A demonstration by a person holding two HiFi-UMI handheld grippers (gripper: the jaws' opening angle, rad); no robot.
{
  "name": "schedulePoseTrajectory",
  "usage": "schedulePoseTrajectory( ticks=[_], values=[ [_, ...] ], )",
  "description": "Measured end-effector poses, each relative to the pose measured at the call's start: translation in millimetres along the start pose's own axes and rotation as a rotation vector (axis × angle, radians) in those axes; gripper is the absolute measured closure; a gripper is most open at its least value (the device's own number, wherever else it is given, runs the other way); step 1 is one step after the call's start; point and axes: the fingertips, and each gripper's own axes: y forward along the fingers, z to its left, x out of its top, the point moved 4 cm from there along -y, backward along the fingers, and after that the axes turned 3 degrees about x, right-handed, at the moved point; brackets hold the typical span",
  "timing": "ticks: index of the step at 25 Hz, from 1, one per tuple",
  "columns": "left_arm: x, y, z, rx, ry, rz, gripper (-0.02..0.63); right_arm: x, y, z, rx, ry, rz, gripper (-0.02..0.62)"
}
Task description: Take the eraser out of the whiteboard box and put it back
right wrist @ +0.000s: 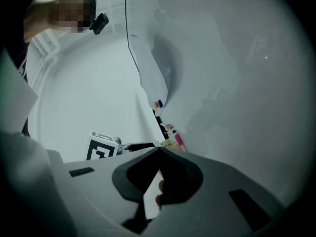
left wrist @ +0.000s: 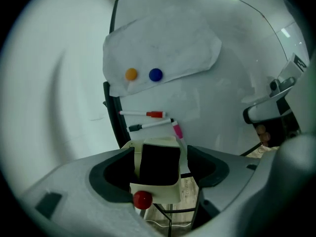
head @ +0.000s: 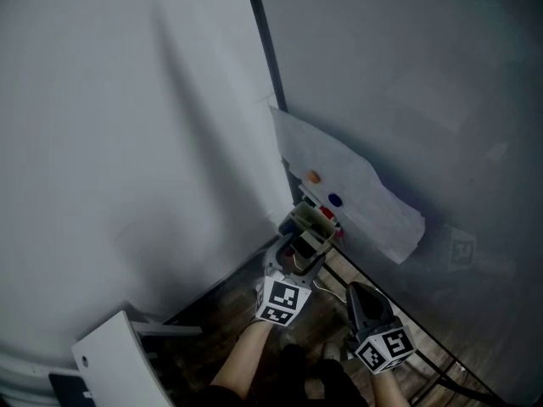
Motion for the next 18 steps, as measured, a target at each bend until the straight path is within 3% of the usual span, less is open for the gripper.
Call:
schedulePoseTrajectory(
  ticks=[6, 8, 18],
  values=[
    [0.8, 3.4, 3.5, 0.012, -0.014, 0.004, 0.313, -0.6, -6.2, -3.9, -0.013, 0.001, 0.002, 0.592],
    [2.7, 2.8, 3.3, 0.019, -0.015, -0.004, 0.359, -0.5, -7.2, -4.5, -0.014, 0.002, 0.001, 0.592],
    [14.7, -5.4, 5.8, 0.035, -0.027, -0.033, 0.365, 4.9, -9.0, -2.0, -0.002, -0.005, -0.015, 0.592]
  ],
)
